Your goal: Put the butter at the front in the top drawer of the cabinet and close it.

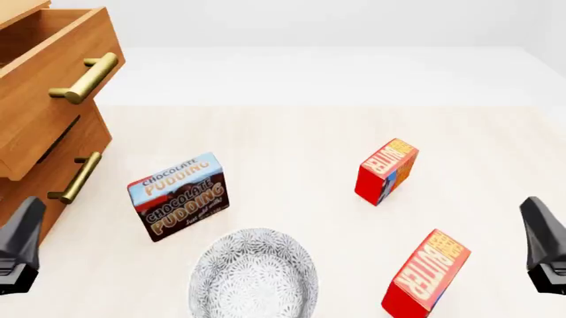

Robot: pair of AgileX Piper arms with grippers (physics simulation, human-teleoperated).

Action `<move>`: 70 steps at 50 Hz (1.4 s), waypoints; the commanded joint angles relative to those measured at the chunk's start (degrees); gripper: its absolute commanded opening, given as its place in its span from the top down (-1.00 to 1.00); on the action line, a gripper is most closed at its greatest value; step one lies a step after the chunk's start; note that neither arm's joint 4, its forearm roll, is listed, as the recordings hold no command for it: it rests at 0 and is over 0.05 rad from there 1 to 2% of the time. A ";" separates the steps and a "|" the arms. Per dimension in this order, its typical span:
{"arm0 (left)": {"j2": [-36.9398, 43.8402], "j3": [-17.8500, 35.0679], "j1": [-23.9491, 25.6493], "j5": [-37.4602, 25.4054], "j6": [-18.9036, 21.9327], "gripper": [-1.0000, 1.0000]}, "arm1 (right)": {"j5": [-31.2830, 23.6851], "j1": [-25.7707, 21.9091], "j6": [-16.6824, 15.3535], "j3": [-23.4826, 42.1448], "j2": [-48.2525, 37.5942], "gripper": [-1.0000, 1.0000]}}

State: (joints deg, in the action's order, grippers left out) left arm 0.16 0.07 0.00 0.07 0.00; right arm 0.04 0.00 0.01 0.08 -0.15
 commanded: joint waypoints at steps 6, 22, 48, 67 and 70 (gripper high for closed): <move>0.45 0.11 -0.01 0.23 -0.07 -1.00 | 0.04 -0.01 0.04 0.17 -0.27 -1.00; 0.96 0.55 -0.15 0.10 -1.29 -1.00 | -0.02 -0.02 0.06 0.19 -0.22 -1.00; 22.43 36.45 -0.98 -24.41 -3.13 -1.00 | -0.02 -0.01 0.07 0.19 -0.21 -1.00; 37.32 65.68 -2.73 -44.85 0.45 -1.00 | -0.02 -0.02 0.06 0.19 -0.22 -1.00; 39.16 69.88 -3.42 -47.91 0.95 -1.00 | -0.02 -0.02 0.06 0.19 -0.22 -1.00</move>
State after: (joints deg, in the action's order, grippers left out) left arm 33.14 57.26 -2.34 -39.06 -0.57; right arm 0.02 -0.02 0.08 0.32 -0.42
